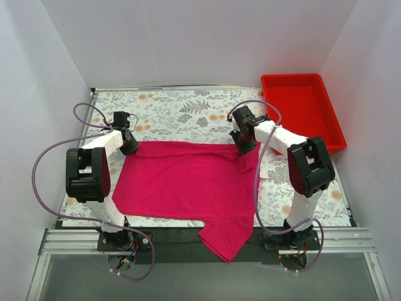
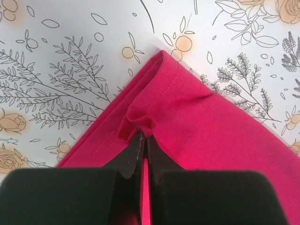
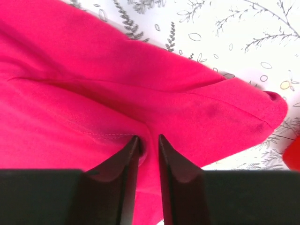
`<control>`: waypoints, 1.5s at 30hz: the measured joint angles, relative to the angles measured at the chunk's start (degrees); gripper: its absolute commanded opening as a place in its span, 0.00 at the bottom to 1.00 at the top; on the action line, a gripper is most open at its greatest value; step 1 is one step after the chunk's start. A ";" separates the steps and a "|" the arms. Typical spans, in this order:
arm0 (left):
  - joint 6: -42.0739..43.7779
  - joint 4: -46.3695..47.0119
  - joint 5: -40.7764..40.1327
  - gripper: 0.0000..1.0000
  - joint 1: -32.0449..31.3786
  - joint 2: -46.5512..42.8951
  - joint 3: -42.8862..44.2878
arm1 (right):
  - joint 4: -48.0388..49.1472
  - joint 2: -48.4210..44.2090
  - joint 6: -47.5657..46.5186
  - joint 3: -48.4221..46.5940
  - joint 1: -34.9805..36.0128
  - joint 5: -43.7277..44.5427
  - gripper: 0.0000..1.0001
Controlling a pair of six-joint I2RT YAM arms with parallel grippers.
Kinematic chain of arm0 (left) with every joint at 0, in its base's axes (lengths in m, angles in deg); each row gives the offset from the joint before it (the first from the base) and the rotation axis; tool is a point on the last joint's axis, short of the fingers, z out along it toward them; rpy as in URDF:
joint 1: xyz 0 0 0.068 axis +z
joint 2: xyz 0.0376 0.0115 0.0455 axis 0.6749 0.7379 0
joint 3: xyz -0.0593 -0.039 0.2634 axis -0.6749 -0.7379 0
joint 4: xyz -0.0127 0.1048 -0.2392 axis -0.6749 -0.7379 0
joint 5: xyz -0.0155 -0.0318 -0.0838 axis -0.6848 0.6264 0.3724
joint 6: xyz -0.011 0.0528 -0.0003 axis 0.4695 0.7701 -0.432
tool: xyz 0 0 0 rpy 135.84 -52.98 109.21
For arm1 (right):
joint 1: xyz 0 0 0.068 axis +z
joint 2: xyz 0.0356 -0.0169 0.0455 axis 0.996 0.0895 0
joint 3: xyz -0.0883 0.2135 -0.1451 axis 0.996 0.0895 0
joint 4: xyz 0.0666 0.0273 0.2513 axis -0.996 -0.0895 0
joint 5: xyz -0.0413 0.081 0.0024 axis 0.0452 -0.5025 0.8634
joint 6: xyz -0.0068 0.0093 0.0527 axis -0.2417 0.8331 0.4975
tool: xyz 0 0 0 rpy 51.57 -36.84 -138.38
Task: Fold and stack the t-shirts
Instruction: Fold the tshirt
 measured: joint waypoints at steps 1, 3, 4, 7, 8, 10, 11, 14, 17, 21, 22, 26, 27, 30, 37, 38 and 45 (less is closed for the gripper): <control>0.02 -0.07 0.22 0.00 0.00 0.07 0.00 | -0.07 -0.24 -0.17 -0.17 0.33 0.13 0.28; 0.02 -0.17 0.52 0.00 0.00 0.09 0.04 | -0.04 -1.31 -1.16 -0.22 1.38 0.57 0.30; 0.02 -0.26 0.68 0.00 0.00 0.11 0.15 | -0.02 -2.14 -1.75 -0.22 2.29 1.14 0.31; 0.00 -0.83 0.87 0.00 0.00 0.13 0.76 | 0.59 -5.29 -4.22 -0.22 6.23 2.99 0.32; 0.00 -1.07 0.87 0.00 0.00 0.15 1.09 | 0.92 -6.05 -4.96 -0.22 7.43 3.48 0.32; -0.02 -1.36 0.87 0.00 0.00 0.15 1.66 | 1.95 -7.63 -6.67 -0.22 10.29 4.44 0.31; -0.02 -1.51 0.85 0.00 0.00 0.15 1.92 | 2.45 -8.09 -7.54 -0.20 11.72 4.48 0.30; -0.04 -1.57 0.87 0.00 0.00 0.15 2.29 | 3.72 -8.26 -9.92 0.13 15.13 3.93 0.29; -0.07 -1.95 0.85 0.00 0.00 0.15 2.36 | 4.28 -7.19 -11.04 0.92 16.48 4.24 0.28; -0.09 -2.51 0.85 0.00 0.00 0.17 2.40 | 4.94 -4.24 -11.23 1.75 16.37 6.73 0.29; -0.11 -2.69 0.85 0.00 0.00 0.17 2.45 | 5.22 -3.52 -11.28 1.92 16.28 7.43 0.31; -0.11 -2.95 0.87 0.00 0.00 0.17 2.47 | 5.90 -1.49 -11.37 2.16 16.11 9.03 0.34; -0.11 -3.02 0.87 0.00 0.00 0.17 2.47 | 6.05 -1.03 -11.37 2.16 16.11 9.27 0.34; -0.11 -3.19 0.87 0.00 0.00 0.17 2.47 | 6.21 0.22 -11.34 2.16 16.11 10.38 0.34; -0.11 -3.32 0.87 0.00 0.00 0.17 2.58 | 6.36 1.70 -11.32 2.16 16.11 13.57 0.34; -0.11 -3.32 0.87 0.00 0.00 0.17 2.62 | 6.36 1.75 -11.34 2.16 16.11 14.01 0.33; -0.09 -3.48 0.87 0.00 0.00 0.59 3.21 | 6.45 1.97 -11.41 2.16 16.11 16.70 0.19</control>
